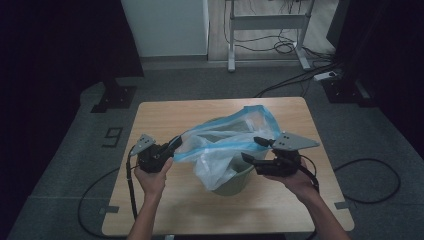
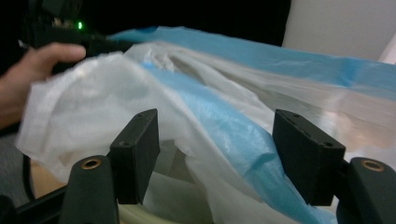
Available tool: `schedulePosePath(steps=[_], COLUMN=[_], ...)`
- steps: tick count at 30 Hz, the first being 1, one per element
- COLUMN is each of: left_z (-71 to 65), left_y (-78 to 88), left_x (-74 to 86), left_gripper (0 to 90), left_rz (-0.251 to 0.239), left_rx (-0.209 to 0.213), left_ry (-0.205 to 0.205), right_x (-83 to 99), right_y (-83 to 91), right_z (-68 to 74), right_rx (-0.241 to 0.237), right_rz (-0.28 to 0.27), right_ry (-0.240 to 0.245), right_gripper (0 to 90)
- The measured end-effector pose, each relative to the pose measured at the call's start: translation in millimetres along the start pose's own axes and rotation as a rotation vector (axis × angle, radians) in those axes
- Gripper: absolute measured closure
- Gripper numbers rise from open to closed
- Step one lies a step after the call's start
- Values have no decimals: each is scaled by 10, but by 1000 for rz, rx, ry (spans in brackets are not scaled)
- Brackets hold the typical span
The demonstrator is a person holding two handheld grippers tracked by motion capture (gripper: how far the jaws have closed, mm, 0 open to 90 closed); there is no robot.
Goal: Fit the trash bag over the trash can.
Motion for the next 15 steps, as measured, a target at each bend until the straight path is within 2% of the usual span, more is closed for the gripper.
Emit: schedulePosePath(steps=[2,4,7,9,13,15], left_z=[0,-2,-9,-13,-40,-53], left_y=[9,20,44,65,106,111], left_x=[-1,1,6,16,67,100], left_gripper=[876,876,875,875,876,878], left_rz=[0,1,1,4,12,19], left_rx=[1,3,11,15,31,35], left_ry=[0,-2,-2,-4,3,7], right_x=[18,58,77,86,186,267], right_y=[-72,-127,-94,-34,164,215], right_z=[27,58,92,134,332,428], right_rx=[5,-12,-7,-17,-99,-120], right_rz=[29,47,19,-6,-65,-69], right_ry=[20,43,63,67,68,69], right_gripper=[413,576,767,814,859,864])
Point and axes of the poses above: each handheld gripper's, and its own axes: y roughly backward along the jaws, x roughly out of its underside, z roughly to its left, the point moved 9 cm from there along -y, roughly forward along the jaws, and after that the axes turned 6 degrees about y, right-handed, at the moved point
